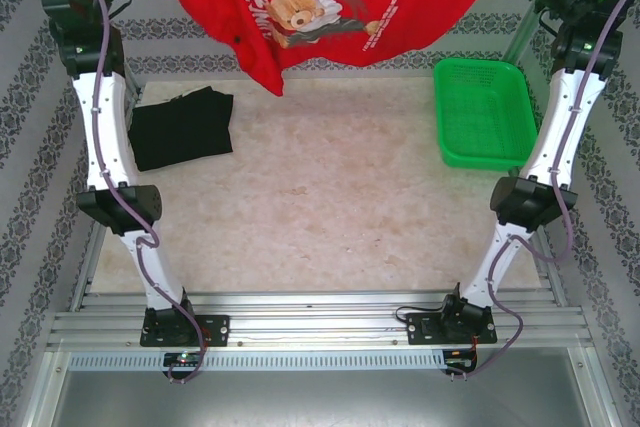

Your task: Fold and stack the t-shirts

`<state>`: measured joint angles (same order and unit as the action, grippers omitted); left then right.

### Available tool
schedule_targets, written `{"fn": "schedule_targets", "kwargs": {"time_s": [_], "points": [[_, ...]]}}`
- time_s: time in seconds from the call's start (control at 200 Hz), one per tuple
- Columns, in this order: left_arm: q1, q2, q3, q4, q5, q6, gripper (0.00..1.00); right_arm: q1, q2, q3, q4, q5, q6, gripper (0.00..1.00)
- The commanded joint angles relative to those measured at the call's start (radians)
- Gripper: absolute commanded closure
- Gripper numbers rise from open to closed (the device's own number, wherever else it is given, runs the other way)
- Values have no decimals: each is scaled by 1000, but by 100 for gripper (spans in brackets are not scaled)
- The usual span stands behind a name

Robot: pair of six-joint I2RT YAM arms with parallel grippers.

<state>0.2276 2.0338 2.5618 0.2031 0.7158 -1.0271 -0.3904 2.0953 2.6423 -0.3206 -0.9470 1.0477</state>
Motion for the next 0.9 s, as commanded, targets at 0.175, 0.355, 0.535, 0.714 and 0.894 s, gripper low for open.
{"fn": "schedule_targets", "kwargs": {"time_s": [0.175,0.355,0.535,0.714,0.894], "points": [[45,-552,-1190,283,16,157,100,-32,-344,-816,-145,33,-476,100],[63,-799,-1783,214,-45,235,100,-51,-550,-1323,-157,126,-608,100],[94,-976,-1956,-74,-60,372,100,-93,-705,-1618,-221,216,-651,100],[96,-1125,-2054,-329,-112,418,100,-170,-834,-1788,-292,313,-628,100],[96,-1303,-2123,-487,-181,399,100,-205,-909,-1874,-363,360,-603,100]]}}
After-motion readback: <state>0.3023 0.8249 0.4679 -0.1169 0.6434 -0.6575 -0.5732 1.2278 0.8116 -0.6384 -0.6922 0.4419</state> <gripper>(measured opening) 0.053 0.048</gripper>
